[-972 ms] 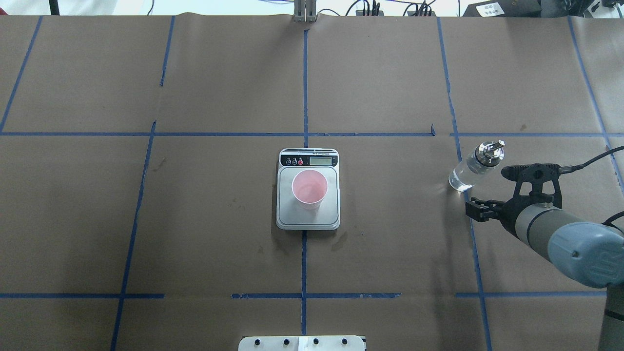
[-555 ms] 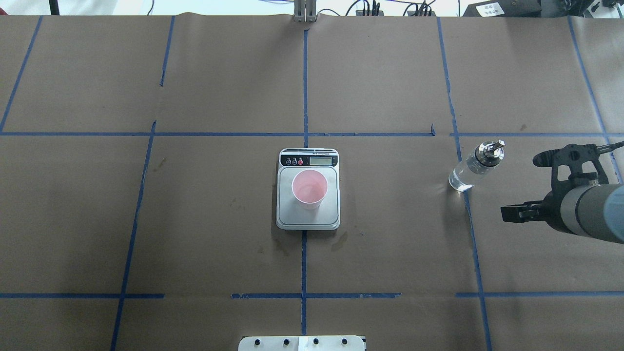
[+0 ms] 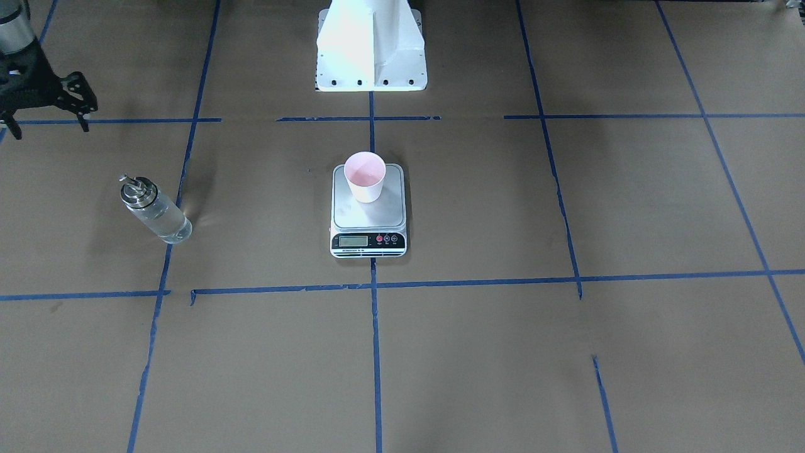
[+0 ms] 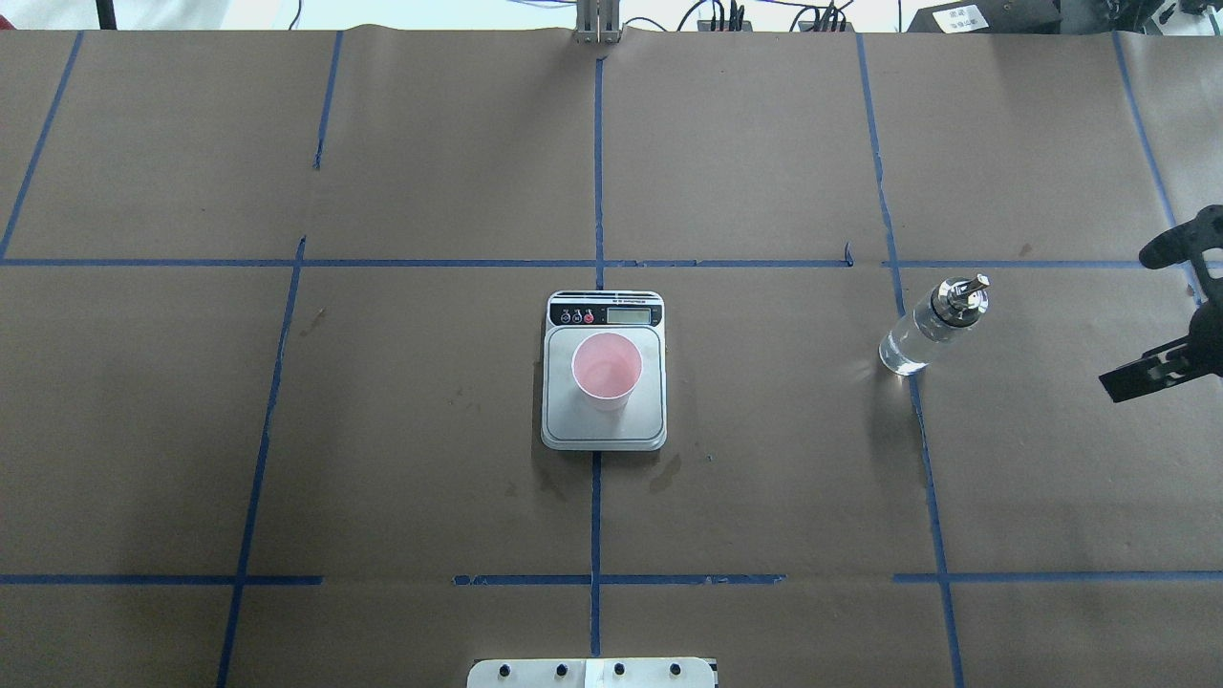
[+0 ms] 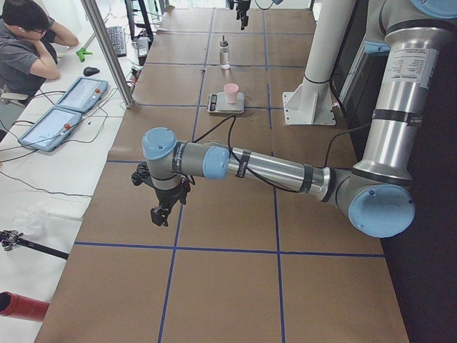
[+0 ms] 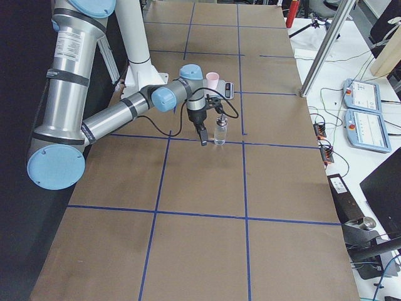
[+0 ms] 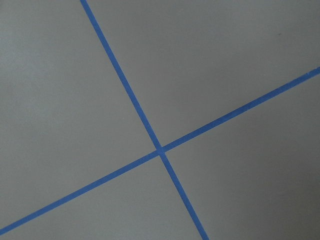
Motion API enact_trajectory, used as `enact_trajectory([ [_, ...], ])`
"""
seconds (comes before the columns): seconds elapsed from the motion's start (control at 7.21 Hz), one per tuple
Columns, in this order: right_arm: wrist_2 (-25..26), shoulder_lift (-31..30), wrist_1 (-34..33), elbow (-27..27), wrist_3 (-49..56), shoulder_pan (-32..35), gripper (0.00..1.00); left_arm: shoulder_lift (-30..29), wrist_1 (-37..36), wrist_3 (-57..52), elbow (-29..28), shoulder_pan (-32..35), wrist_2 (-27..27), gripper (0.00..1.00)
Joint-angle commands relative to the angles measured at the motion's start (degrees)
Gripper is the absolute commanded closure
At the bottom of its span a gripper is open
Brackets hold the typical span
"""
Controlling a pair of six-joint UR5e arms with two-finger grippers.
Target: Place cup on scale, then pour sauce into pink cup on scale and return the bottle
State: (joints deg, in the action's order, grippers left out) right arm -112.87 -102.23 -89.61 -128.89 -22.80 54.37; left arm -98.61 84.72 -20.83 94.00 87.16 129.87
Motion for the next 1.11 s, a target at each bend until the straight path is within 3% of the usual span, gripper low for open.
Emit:
enact_trajectory([
  [0.0, -15.91, 0.19, 0.23, 9.23, 19.47, 16.93, 0.0, 0.0, 0.0, 0.0, 0.04, 0.03, 0.12, 0.0],
  [0.28, -28.05, 0.19, 2.32, 21.16, 32.08, 28.81, 0.0, 0.08, -0.17, 0.0, -0.22, 0.03, 0.12, 0.0],
  [0.42, -30.1, 0.19, 5.82, 25.66, 31.94, 31.21, 0.0, 0.43, -0.17, -0.09, -0.31, 0.03, 0.12, 0.0],
  [0.83, -15.23, 2.89, 7.87, 30.09, 31.94, 31.15, 0.0, 3.58, 0.44, -0.79, -1.19, 0.21, 0.3, 0.0],
  [0.97, -14.49, 3.0, 7.87, 30.28, 31.86, 31.15, 0.0, 4.56, 0.53, -0.79, -1.28, 0.21, 0.3, 0.0],
])
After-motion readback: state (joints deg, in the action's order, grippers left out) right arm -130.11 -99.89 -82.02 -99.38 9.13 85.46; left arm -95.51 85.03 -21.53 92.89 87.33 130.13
